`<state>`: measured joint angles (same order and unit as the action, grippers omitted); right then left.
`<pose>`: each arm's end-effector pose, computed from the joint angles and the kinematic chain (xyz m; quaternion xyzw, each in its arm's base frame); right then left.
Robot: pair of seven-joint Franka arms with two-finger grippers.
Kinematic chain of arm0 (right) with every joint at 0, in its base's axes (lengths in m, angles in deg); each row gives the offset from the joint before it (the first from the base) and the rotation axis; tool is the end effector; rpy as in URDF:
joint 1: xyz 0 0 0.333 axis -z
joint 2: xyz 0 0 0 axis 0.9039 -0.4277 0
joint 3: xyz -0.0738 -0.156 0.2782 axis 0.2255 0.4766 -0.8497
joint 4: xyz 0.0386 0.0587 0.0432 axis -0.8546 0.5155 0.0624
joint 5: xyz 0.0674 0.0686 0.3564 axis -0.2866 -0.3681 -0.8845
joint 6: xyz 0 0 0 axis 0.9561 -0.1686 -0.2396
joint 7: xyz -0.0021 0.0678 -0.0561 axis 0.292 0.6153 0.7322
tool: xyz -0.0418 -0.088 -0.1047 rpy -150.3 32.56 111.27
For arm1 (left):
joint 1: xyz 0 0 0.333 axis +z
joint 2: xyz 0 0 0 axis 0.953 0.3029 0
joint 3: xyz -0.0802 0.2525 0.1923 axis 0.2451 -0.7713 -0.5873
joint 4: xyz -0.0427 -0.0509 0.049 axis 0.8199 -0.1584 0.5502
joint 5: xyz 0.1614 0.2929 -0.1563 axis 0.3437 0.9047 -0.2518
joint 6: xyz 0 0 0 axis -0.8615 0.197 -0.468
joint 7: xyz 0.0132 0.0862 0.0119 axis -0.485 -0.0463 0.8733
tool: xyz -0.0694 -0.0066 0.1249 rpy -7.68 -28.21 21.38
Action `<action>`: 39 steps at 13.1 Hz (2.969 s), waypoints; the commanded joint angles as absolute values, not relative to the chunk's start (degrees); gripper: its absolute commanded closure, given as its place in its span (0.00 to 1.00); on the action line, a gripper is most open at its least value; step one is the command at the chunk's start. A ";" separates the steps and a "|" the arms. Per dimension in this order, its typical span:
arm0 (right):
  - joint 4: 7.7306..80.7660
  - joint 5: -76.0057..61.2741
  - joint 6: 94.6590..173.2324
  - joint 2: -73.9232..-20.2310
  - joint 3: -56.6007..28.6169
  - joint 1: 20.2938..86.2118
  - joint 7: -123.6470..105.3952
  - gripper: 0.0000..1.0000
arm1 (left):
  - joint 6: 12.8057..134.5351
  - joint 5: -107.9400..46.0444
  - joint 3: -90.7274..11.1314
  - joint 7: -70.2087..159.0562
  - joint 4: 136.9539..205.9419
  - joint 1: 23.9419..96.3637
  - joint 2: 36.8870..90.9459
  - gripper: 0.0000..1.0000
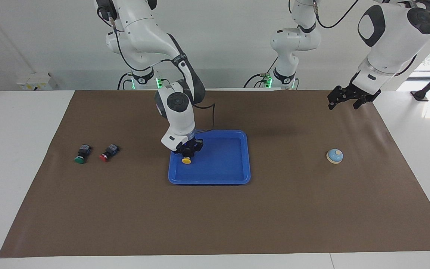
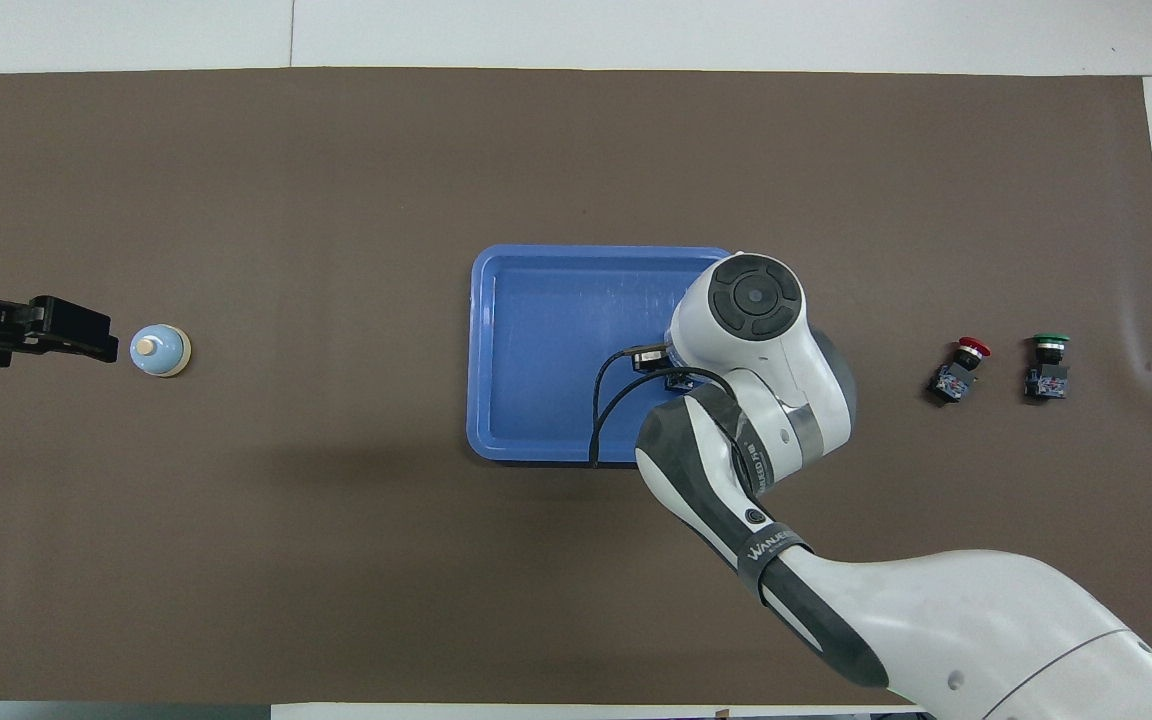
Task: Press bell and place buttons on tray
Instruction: 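Carry the yellow button into the blue tray and release it, then withdraw the right gripper toward the red button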
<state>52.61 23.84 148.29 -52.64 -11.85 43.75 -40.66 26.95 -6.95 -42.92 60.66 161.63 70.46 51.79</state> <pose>0.5398 0.2605 0.2827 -0.9996 -0.0230 0.0128 0.0071 0.5104 -0.0193 0.5496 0.9985 -0.0220 -0.0486 0.0103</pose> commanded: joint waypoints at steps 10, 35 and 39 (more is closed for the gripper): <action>48.16 24.36 130.35 -40.70 -11.19 57.97 -44.11 0.00 | 27.04 -7.13 -43.09 60.57 161.74 70.52 51.13 0.00; 75.58 27.44 162.33 -38.33 -11.45 77.95 -36.37 0.04 | 27.04 -7.13 -43.09 60.57 161.74 70.52 51.13 0.00; 75.93 26.74 162.42 -38.33 -11.54 77.16 -37.43 0.70 | 27.04 -7.13 -43.09 60.57 161.74 70.52 51.04 0.00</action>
